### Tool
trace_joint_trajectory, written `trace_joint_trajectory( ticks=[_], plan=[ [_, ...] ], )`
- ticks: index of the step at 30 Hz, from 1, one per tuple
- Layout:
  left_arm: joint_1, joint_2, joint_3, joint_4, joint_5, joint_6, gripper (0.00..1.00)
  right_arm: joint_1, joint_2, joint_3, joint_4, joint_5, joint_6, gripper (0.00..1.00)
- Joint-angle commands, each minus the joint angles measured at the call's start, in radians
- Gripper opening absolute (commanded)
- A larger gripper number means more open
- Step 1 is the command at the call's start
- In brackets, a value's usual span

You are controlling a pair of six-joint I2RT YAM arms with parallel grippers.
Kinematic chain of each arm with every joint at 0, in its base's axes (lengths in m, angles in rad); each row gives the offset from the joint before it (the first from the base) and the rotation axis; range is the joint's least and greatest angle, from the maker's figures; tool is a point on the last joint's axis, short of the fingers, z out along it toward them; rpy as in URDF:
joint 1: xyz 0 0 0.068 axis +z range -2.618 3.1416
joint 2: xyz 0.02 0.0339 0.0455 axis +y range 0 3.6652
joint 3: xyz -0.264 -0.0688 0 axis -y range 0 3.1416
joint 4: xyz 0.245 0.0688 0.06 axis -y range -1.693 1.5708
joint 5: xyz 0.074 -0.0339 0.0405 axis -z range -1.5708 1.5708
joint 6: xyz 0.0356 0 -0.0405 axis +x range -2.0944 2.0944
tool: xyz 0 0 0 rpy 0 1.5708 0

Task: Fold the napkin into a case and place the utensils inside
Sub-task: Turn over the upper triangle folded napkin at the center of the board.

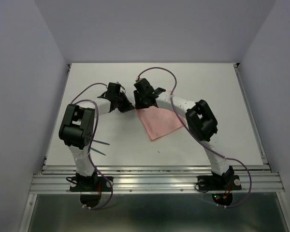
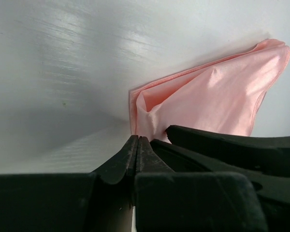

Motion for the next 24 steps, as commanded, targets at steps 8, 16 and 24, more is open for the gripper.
trace_joint_trajectory(
  ticks=[8,16,24],
  plan=[
    [0.002,-0.099,-0.022,-0.02,-0.025,0.036,0.32,-0.101,-0.238,-0.136,0.058,0.115,-0.003,0.4],
    [-0.022,-0.071,-0.021,0.02,-0.008,0.039,0.59,-0.236,-0.308,-0.291,0.085,0.087,-0.001,0.41],
    [-0.03,-0.025,-0.002,0.034,-0.005,0.035,0.45,-0.331,-0.282,-0.3,0.082,0.069,-0.041,0.47]
  ],
)
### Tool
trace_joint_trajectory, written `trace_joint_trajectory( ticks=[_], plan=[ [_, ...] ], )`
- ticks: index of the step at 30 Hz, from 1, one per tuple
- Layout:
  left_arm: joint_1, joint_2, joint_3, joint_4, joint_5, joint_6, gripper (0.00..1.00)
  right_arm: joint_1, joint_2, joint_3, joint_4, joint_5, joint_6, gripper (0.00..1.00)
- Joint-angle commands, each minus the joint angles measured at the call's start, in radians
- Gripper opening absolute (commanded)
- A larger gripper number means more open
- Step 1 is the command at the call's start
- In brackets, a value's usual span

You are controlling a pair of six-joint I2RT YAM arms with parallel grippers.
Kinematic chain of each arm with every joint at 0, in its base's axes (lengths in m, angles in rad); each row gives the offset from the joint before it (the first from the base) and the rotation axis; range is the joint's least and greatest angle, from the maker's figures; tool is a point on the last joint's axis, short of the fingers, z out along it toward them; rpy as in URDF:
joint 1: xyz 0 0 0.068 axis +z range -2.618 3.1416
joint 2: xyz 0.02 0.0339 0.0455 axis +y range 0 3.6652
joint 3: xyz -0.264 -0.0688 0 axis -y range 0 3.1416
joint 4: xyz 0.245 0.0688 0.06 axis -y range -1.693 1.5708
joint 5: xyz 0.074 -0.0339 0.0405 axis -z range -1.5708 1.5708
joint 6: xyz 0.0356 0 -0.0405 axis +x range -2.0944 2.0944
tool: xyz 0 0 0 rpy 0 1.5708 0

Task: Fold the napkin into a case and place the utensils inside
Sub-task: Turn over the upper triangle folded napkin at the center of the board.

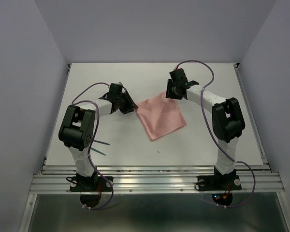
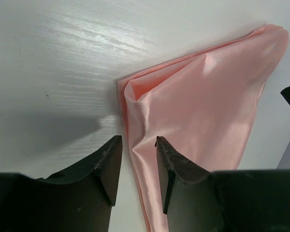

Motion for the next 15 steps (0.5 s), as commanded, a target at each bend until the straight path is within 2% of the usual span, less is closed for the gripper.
trace_joint_trajectory(
  ticks=[1,5,6,7,14,15],
  plan=[
    [-0.008,0.017,0.03,0.027,0.009,0.012,0.43,-0.032,-0.001,0.023,0.036,-0.018,-0.033,0.47],
    [-0.01,0.045,0.057,0.02,0.009,0.012,0.35,-0.055,0.063,0.077,0.005,-0.04,-0.077,0.48],
    [-0.011,0.048,0.062,0.017,0.009,0.012,0.34,-0.055,0.077,0.095,-0.007,-0.041,-0.084,0.51],
    [-0.011,0.054,0.071,0.015,0.009,0.012,0.27,-0.055,0.089,0.126,-0.016,-0.043,-0.091,0.53],
    [-0.011,0.077,0.102,0.001,0.012,0.018,0.12,-0.075,0.152,0.189,-0.036,-0.051,-0.098,0.54],
    [-0.011,0.078,0.111,-0.002,0.013,0.021,0.06,-0.075,0.166,0.194,-0.038,-0.052,-0.098,0.54]
  ],
)
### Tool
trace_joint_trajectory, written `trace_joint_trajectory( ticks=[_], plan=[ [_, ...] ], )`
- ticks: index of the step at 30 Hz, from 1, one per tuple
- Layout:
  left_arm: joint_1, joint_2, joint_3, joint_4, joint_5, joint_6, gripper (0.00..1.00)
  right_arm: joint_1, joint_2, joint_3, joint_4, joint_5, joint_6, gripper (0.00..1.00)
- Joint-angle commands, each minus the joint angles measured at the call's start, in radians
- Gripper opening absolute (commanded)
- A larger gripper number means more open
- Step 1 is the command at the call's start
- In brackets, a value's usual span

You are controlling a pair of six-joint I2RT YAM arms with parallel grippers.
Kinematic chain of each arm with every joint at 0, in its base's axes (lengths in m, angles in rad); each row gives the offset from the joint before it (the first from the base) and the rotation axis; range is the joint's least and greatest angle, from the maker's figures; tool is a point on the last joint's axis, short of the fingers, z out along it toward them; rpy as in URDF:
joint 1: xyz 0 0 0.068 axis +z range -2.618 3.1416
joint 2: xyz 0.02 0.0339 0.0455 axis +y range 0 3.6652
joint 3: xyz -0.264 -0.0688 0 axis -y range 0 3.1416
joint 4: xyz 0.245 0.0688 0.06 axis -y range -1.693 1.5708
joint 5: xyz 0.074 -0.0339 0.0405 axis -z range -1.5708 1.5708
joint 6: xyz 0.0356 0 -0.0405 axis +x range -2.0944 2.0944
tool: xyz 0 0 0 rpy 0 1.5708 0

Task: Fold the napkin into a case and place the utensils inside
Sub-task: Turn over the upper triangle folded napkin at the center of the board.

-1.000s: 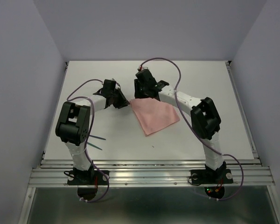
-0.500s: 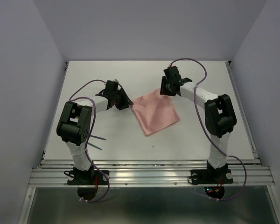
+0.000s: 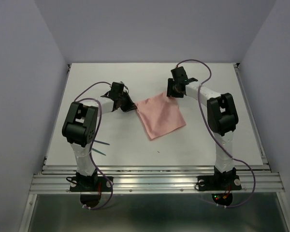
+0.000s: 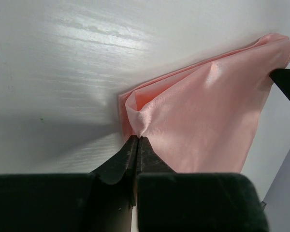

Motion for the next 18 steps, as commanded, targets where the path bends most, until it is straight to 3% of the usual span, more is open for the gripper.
trace_joint_trajectory(
  ticks=[1,9,18],
  plan=[
    [-0.006,0.007,0.059,-0.012,0.008,0.023,0.03,-0.023,0.023,0.069,-0.008,-0.022,-0.018,0.54],
    [-0.006,0.025,0.109,-0.042,0.008,0.047,0.0,-0.032,0.052,0.078,-0.02,-0.069,-0.014,0.5],
    [-0.006,0.068,0.2,-0.12,-0.007,0.11,0.03,-0.032,-0.023,-0.047,0.049,-0.118,0.045,0.32]
  ],
)
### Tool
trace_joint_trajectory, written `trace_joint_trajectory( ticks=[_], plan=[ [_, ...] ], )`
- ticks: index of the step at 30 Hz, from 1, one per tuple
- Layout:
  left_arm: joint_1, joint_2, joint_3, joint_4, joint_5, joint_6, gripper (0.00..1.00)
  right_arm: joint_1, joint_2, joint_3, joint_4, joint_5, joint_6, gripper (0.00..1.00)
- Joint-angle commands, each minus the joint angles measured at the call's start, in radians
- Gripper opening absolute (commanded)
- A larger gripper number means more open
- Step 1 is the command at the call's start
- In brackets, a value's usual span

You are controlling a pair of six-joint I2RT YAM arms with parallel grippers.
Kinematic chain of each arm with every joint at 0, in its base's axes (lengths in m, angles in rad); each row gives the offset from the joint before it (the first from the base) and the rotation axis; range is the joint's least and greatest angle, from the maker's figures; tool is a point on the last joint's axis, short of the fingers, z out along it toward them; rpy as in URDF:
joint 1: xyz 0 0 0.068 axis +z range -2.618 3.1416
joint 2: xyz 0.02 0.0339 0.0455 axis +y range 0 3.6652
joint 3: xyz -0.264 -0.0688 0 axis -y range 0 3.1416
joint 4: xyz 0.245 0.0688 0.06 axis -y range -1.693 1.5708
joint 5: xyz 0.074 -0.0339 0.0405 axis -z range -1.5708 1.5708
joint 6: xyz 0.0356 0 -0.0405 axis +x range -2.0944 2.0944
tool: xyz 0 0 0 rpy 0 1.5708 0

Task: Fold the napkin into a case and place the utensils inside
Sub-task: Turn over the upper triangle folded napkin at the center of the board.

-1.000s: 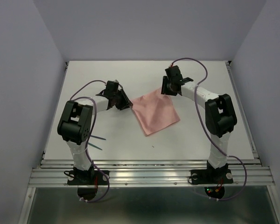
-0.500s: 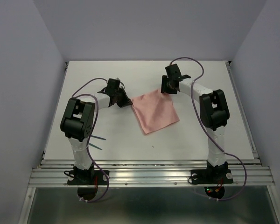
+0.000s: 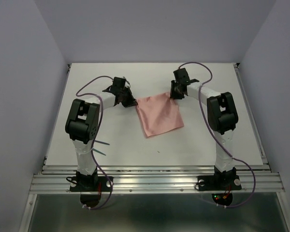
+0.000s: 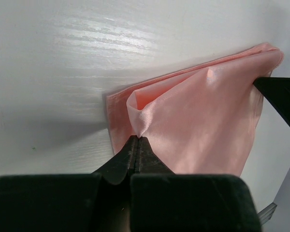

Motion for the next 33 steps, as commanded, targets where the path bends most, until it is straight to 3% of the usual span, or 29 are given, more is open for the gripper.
trace_joint_trajectory(
  ticks=[1,6,10,14,18,21,33],
  plan=[
    [-0.005,0.007,0.075,-0.05,-0.013,0.055,0.04,-0.002,-0.091,-0.078,0.068,-0.047,0.044,0.31],
    [-0.005,0.03,0.135,-0.103,-0.039,0.105,0.11,-0.002,-0.179,-0.234,0.135,-0.116,0.119,0.27],
    [-0.005,0.036,0.171,-0.13,-0.053,0.121,0.29,-0.002,-0.276,-0.34,0.183,-0.111,0.167,0.26],
    [-0.005,0.036,0.194,-0.156,-0.071,0.136,0.48,-0.002,-0.323,-0.389,0.178,-0.003,0.175,0.38],
    [-0.005,0.007,0.2,-0.19,-0.108,0.147,0.48,-0.002,-0.372,-0.38,0.138,0.094,0.149,0.48],
    [-0.005,-0.043,0.189,-0.205,-0.147,0.152,0.48,-0.011,-0.394,-0.382,0.132,0.107,0.144,0.49],
    [-0.06,-0.22,0.063,-0.225,-0.15,0.161,0.43,-0.002,-0.329,-0.336,0.103,-0.038,0.095,0.31]
  ],
)
